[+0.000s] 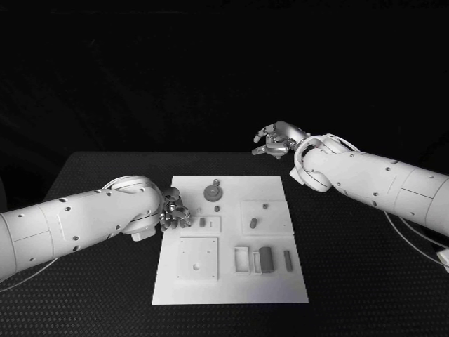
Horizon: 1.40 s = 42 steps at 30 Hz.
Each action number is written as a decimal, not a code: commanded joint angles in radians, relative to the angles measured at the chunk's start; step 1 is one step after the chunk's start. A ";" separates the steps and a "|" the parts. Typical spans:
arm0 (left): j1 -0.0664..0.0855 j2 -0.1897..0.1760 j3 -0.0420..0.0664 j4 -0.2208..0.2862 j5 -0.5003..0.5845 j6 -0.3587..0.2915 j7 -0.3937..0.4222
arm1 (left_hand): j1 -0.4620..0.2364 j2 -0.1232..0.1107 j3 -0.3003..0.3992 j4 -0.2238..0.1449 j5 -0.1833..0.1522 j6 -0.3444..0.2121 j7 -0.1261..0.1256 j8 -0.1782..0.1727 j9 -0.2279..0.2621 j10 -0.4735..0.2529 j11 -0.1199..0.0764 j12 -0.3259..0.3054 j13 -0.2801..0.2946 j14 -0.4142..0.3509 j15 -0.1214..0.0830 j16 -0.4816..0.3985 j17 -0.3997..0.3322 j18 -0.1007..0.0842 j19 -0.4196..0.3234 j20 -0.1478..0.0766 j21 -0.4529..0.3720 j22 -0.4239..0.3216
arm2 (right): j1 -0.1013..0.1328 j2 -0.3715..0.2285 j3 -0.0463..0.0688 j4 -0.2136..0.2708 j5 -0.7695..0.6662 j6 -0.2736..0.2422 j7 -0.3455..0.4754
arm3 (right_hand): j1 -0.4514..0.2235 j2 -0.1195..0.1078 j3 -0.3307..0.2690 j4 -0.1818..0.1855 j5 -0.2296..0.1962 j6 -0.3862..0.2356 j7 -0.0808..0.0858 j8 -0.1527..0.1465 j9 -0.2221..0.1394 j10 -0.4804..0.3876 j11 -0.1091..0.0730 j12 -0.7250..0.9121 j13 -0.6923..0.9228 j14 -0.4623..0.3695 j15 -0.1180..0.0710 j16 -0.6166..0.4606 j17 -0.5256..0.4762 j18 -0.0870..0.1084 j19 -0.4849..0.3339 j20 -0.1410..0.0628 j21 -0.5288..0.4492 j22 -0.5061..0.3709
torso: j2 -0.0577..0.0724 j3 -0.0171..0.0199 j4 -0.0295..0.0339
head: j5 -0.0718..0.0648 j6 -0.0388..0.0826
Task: Assemble the parts on the task board
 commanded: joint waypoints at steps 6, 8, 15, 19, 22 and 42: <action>-0.002 0.007 -0.002 -0.005 -0.046 0.022 -0.011 | 0.012 0.004 0.010 -0.010 0.007 0.010 -0.001 0.005 0.000 0.034 -0.028 0.002 0.002 0.009 0.001 0.006 0.002 0.019 0.002 -0.002 0.007 0.020 | 0.000 0.000 0.001 0.002 -0.005 0.007 0.007 | -0.001 0.000 -0.006 0.000 0.001 0.045 0.037 -0.004 -0.001 -0.044 0.032 0.007 -0.001 -0.006 0.001 -0.004 -0.001 0.030 -0.001 -0.001 -0.005 0.013 | 0.000 -0.0001 0.0006 | 0.001 0.000; -0.002 0.010 -0.003 -0.004 -0.055 0.025 -0.018 | 0.012 0.004 0.009 -0.010 0.007 0.010 -0.001 0.005 0.000 0.034 -0.028 0.002 0.002 0.009 0.001 0.006 0.002 0.019 0.002 -0.002 0.007 0.020 | 0.000 0.001 0.001 0.003 -0.006 0.007 0.007 | -0.001 0.000 -0.006 0.000 0.001 0.045 0.037 -0.004 -0.001 -0.044 0.032 0.007 -0.001 -0.006 0.001 -0.004 -0.001 0.030 -0.001 -0.001 -0.005 0.013 | 0.000 0.0000 0.0001 | 0.001 0.000; -0.004 0.026 -0.012 -0.012 -0.071 0.023 -0.021 | 0.006 0.001 0.006 -0.009 0.015 0.018 -0.004 0.009 0.000 0.042 -0.031 0.006 0.007 0.014 -0.001 0.011 0.004 0.020 0.007 -0.003 0.011 0.021 | 0.000 0.002 0.001 0.005 -0.006 0.009 0.007 | 0.000 0.000 -0.005 0.000 0.001 0.045 0.037 -0.004 -0.001 -0.044 0.032 0.007 -0.001 -0.006 0.001 -0.003 -0.001 0.030 -0.001 -0.001 -0.005 0.013 | 0.000 -0.0003 -0.0007 | 0.003 -0.001; -0.008 0.034 -0.014 -0.015 -0.072 0.022 -0.021 | -0.001 -0.001 0.003 -0.004 0.025 0.029 -0.009 0.014 0.001 0.051 -0.035 0.011 0.014 0.023 -0.004 0.018 0.007 0.021 0.014 -0.006 0.017 0.022 | 0.000 0.003 0.001 0.005 -0.006 0.009 0.008 | 0.000 0.000 -0.005 0.000 0.001 0.045 0.037 -0.004 -0.001 -0.044 0.032 0.007 -0.001 -0.006 0.001 -0.003 -0.001 0.030 -0.001 -0.001 -0.005 0.013 | 0.000 -0.0001 -0.0007 | 0.003 -0.001; -0.009 0.037 -0.014 -0.016 -0.072 0.024 -0.021 | -0.002 -0.002 0.002 -0.004 0.028 0.031 -0.010 0.015 0.001 0.052 -0.036 0.012 0.016 0.024 -0.004 0.019 0.008 0.021 0.015 -0.007 0.018 0.022 | 0.000 0.004 0.001 0.005 -0.006 0.010 0.008 | 0.000 0.000 -0.006 0.000 0.001 0.046 0.037 -0.004 -0.001 -0.044 0.032 0.007 -0.001 -0.006 0.001 -0.003 -0.001 0.030 -0.001 -0.001 -0.005 0.013 | 0.001 0.0009 -0.0009 | 0.002 -0.001; -0.009 0.040 -0.015 -0.017 -0.067 0.024 -0.023 | -0.038 -0.054 -0.030 0.017 -0.005 0.018 -0.005 0.008 -0.003 0.042 -0.032 0.001 0.024 0.016 -0.006 0.011 0.003 0.019 0.008 -0.008 0.019 0.020 | 0.000 0.002 0.001 0.006 -0.006 0.009 0.007 | 0.000 0.000 -0.006 0.000 0.001 0.046 0.037 -0.005 -0.001 -0.044 0.033 0.007 -0.002 -0.006 0.001 -0.004 -0.001 0.030 -0.001 -0.001 -0.005 0.013 | 0.000 0.0000 0.0009 | -0.001 -0.003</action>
